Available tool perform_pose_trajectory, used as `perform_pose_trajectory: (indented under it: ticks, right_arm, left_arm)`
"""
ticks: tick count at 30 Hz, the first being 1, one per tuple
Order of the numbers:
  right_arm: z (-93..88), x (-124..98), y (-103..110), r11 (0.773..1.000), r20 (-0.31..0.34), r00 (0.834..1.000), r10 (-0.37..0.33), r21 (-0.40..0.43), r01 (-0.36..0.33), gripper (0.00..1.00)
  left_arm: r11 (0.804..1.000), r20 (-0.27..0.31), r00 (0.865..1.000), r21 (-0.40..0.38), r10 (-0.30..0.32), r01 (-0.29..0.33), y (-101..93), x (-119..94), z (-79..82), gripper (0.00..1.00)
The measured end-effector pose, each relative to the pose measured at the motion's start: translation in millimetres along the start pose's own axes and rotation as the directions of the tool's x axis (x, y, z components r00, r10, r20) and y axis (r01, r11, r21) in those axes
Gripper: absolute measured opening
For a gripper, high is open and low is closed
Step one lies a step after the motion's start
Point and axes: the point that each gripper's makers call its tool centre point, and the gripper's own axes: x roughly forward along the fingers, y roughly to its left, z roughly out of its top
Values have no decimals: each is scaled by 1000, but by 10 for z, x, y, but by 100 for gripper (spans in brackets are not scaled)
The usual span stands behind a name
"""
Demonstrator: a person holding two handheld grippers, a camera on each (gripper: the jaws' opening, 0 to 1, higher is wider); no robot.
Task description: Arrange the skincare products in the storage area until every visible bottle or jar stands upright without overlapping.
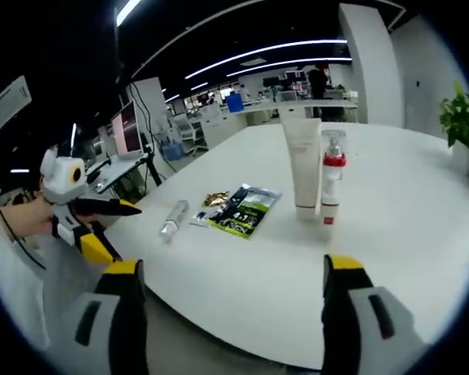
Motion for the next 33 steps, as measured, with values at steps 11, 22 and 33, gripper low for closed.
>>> perform_pose_trajectory:
  ticks: [11,22,33]
  right_arm:
    - [-108,-103,-5,999,-7,999,-45,-19,45,94]
    - [-120,-88,4,999,-8,999,-38,-33,37,93]
    - [-110,-106,-35,998,7,998,-55,-23,55,91]
  left_arm:
    - [1000,-9,1000,23,-16,16,13,-27,-7,97]
    - [998,-15,1000,64,4,-3,192,-74,32,97]
    - [996,-54,995,52,82,-79,570,-82,2,94]
